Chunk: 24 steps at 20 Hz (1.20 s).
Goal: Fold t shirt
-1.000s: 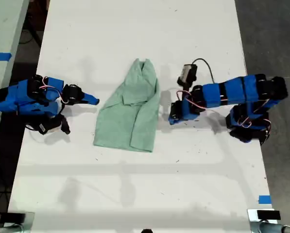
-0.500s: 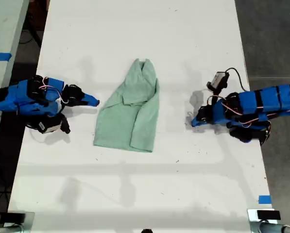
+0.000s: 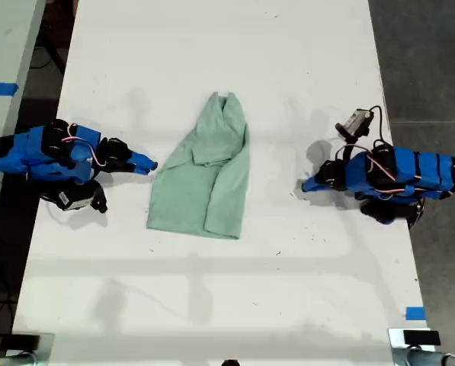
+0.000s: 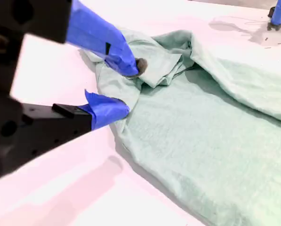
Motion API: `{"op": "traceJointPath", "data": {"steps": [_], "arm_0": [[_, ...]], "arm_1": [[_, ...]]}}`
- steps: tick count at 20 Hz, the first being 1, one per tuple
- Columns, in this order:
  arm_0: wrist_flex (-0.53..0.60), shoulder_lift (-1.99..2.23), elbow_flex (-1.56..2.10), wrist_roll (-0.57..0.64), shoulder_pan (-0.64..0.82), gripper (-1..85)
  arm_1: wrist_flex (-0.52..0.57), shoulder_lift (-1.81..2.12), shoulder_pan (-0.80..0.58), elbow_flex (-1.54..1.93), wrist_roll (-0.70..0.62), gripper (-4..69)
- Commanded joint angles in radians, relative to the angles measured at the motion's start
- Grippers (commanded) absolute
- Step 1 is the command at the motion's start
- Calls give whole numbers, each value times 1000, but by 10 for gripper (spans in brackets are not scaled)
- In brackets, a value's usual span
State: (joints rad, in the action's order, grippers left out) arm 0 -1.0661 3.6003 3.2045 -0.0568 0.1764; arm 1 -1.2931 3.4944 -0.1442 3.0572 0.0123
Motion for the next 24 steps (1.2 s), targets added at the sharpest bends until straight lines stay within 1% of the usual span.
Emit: {"op": "traceJointPath", "data": {"steps": [1,3,5,24], "arm_0": [[0,5,6,-2,9,106],[0,5,6,-2,8,106],[0,5,6,-2,8,106],[0,5,6,-2,9,106]], "arm_1": [[-8,17,-11,46,14,21],[-2,17,-14,46,3,-1],[2,17,-15,46,9,-4],[-2,17,-5,48,14,-6]]}}
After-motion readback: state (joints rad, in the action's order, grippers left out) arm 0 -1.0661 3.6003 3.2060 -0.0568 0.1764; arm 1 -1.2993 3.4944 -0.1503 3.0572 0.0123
